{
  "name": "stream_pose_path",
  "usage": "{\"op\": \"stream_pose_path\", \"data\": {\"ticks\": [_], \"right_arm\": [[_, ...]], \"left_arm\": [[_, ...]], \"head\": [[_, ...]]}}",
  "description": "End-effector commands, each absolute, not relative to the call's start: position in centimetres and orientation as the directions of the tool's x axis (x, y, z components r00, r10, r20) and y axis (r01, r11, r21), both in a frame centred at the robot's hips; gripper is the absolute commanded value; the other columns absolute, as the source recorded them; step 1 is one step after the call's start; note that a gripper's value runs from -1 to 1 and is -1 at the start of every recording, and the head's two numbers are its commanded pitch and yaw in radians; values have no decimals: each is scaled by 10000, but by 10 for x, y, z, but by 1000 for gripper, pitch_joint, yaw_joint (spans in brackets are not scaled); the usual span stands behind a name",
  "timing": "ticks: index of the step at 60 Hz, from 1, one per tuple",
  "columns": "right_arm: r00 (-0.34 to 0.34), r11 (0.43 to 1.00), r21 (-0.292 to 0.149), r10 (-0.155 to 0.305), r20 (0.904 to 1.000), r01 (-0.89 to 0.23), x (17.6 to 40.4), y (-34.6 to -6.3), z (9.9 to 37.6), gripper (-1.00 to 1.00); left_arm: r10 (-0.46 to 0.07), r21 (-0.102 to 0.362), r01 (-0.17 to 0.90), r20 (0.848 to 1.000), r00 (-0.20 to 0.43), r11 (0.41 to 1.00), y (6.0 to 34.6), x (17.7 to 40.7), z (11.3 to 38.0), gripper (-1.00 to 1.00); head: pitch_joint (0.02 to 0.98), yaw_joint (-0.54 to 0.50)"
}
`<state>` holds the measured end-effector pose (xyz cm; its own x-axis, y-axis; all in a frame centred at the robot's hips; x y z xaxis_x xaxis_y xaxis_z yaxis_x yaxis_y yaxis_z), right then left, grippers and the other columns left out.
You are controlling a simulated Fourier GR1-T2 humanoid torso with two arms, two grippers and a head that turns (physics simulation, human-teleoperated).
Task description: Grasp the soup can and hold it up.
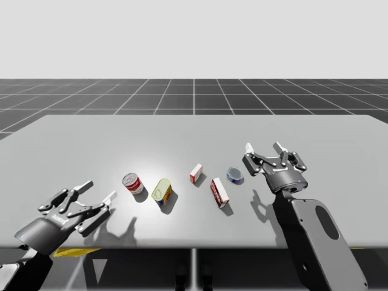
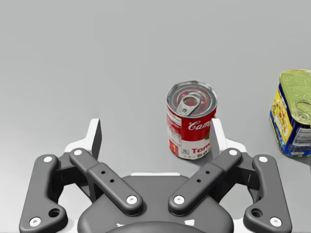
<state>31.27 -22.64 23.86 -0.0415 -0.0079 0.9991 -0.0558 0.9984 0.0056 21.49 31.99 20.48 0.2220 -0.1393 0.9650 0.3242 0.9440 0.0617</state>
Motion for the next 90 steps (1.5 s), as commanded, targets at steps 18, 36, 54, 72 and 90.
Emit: {"op": "stream_pose_path", "data": {"ticks": [18, 36, 54, 72, 90], "right_arm": [[-457, 9985, 22, -48, 9989, -554, 313, -227, 238, -1000], [-475, 9984, 42, -69, 9988, -562, 313, -228, 239, -1000], [-499, 9984, 70, -98, 9987, -567, 313, -228, 240, -1000], [-539, 9985, 62, -91, 9985, -548, 313, -229, 240, -1000], [-589, 9988, 70, -98, 9982, -481, 313, -230, 241, -1000]], "left_arm": [[-1526, 316, 3558, 9359, 3174, 9340, 307, 247, 160, -1000], [-1661, 299, 3730, 9262, 3386, 9273, 286, 276, 154, -1000], [-1553, 235, 3488, 9220, 3548, 9369, 277, 298, 146, -1000], [-1838, 365, 3744, 9123, 3659, 9266, 275, 290, 136, 1000], [-2283, 707, 4036, 9057, 3573, 9122, 269, 288, 132, 1000]], "head": [[814, 397], [815, 389], [810, 383], [750, 386], [491, 423]]}}
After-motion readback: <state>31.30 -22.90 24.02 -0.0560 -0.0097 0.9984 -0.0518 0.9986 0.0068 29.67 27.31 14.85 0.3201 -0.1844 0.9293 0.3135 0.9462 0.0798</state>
